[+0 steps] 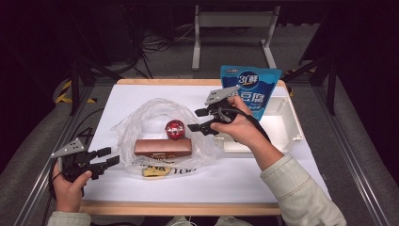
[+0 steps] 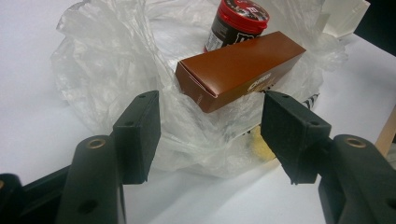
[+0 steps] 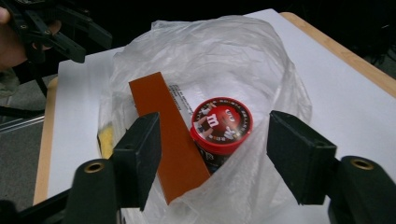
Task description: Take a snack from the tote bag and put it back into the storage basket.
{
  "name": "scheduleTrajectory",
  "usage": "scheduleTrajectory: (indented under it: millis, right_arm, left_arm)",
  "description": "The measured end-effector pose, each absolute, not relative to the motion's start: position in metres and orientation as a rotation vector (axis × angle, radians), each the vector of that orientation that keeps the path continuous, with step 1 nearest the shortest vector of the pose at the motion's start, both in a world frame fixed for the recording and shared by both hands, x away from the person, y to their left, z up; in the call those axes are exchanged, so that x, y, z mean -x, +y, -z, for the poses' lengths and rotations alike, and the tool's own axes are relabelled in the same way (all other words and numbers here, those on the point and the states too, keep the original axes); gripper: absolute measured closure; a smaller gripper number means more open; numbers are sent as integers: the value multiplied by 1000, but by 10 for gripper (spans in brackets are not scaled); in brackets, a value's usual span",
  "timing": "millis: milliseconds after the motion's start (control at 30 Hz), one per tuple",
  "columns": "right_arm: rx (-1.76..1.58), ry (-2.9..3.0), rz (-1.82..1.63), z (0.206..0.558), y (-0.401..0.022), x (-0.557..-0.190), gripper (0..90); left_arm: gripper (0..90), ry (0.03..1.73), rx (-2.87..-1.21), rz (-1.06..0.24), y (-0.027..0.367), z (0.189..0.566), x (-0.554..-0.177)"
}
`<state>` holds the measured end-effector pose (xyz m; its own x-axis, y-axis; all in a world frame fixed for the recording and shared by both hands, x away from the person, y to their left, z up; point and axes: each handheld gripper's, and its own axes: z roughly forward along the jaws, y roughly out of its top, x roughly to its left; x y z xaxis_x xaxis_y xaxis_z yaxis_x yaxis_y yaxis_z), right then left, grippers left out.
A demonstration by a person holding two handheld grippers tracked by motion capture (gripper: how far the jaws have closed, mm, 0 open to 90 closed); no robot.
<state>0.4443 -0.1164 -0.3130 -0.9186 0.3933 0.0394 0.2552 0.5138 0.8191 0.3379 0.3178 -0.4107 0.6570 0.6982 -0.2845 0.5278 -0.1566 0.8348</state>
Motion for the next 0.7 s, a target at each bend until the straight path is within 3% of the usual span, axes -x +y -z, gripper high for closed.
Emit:
scheduleTrajectory:
  millis: [267, 700]
  right_arm:
    - [-545, 2621, -1365, 315, -97, -450, 268]
    - [-538, 2642, -1345, 325, -70, -459, 233]
  left_arm:
    - [387, 977, -1822, -201, 318, 411, -338]
    - [387, 972, -1826, -206, 319, 410, -338]
